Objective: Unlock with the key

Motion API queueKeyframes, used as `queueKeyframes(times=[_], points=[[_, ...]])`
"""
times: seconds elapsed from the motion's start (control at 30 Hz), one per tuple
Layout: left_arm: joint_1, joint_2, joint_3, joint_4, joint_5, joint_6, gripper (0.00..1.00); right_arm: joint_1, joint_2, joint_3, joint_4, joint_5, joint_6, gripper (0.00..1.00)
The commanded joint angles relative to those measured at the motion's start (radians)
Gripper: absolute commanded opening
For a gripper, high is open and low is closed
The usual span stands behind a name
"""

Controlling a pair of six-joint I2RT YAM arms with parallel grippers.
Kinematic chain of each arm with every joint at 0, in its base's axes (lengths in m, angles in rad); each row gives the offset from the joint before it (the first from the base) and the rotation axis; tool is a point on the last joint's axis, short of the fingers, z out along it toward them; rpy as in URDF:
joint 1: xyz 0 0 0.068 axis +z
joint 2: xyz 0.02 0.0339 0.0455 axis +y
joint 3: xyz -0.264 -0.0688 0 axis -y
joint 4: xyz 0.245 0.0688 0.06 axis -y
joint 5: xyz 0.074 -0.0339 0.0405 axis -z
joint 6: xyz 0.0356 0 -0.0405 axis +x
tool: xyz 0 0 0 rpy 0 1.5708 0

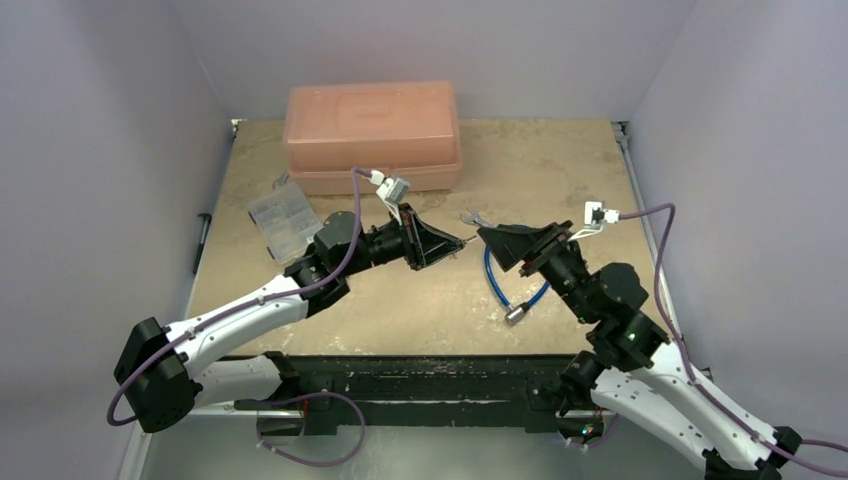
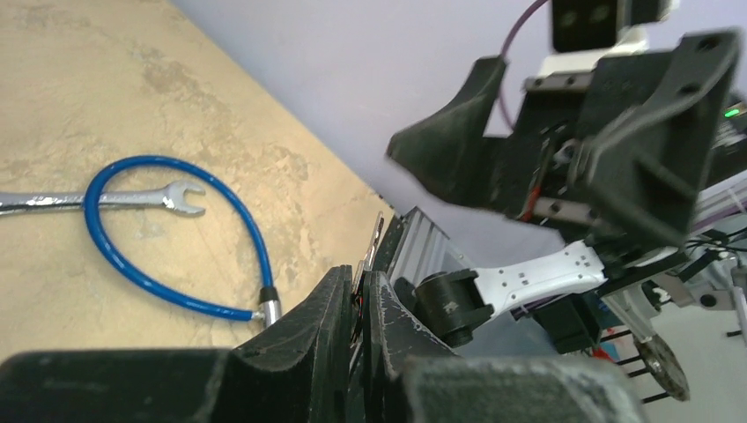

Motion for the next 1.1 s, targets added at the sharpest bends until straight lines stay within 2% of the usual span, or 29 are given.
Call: queueKeyframes(times=[0.0, 0.07, 0.17, 0.27, 0.4, 0.53, 0.73, 0.83, 1.07], points=[[0.001, -0.012, 0.050, -0.098, -0.010, 0.078, 0.00, 0.002, -0.002, 0.143, -0.336, 0.250, 0.012, 0.92], [0.001, -0.022, 0.048, -0.146, -0.022, 0.108, 0.00, 0.002, 0.021, 0.202, -0.534, 0.356, 0.091, 0.95], [0.001, -0.027, 0.047, -0.212, -0.015, 0.136, 0.00, 0.002, 0.069, 0.289, -0.878, 0.486, 0.298, 0.99], [0.001, -0.028, 0.044, -0.270, -0.008, 0.157, 0.00, 0.001, 0.096, 0.305, -1.038, 0.480, 0.399, 0.99], [0.001, -0.045, 0.011, -0.283, -0.005, 0.156, 0.00, 0.001, 0.151, 0.255, -1.102, 0.378, 0.444, 0.99], [0.001, -0.048, -0.019, -0.297, -0.002, 0.137, 0.00, -0.002, 0.225, 0.168, -1.068, 0.284, 0.421, 0.99], [0.001, -0.067, -0.059, -0.339, -0.007, 0.117, 0.00, -0.014, 0.308, 0.104, -1.006, 0.250, 0.423, 0.99], [0.001, -0.081, -0.082, -0.356, -0.014, 0.092, 0.00, -0.033, 0.373, 0.103, -1.044, 0.272, 0.475, 0.99], [0.001, -0.094, -0.149, -0.331, 0.016, 0.048, 0.00, -0.159, 0.588, 0.106, -1.075, 0.216, 0.495, 0.91]])
